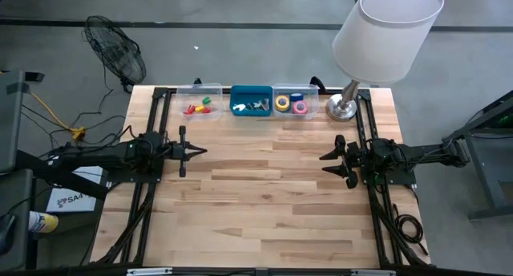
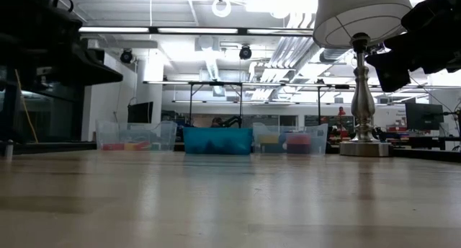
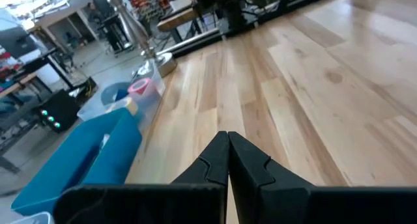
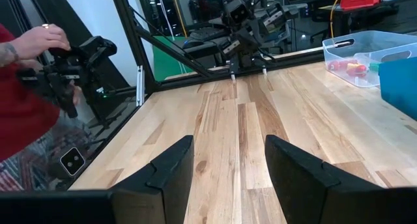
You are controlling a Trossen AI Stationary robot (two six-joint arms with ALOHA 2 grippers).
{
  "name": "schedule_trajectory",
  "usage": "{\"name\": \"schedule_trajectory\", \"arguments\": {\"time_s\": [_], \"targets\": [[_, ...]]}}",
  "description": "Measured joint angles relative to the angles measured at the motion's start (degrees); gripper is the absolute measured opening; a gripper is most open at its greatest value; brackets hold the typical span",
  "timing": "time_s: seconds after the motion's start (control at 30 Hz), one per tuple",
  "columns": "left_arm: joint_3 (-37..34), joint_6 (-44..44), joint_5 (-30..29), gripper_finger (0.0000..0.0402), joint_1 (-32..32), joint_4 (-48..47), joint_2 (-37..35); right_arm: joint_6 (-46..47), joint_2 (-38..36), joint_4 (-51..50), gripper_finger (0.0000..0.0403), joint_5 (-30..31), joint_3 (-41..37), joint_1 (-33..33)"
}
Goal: Pick and place Stapler, Stapler remover, tape
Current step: Return to Home Position
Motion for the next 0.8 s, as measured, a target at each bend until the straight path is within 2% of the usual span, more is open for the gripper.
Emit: {"name": "schedule_trajectory", "arguments": {"time_s": [0.8], "targets": [[-0.1,0.1,-0.2,0.0001,0.3,0.0,-0.6,0.0,0.0,0.0,0.0181,0.0,0.0,0.0]]}}
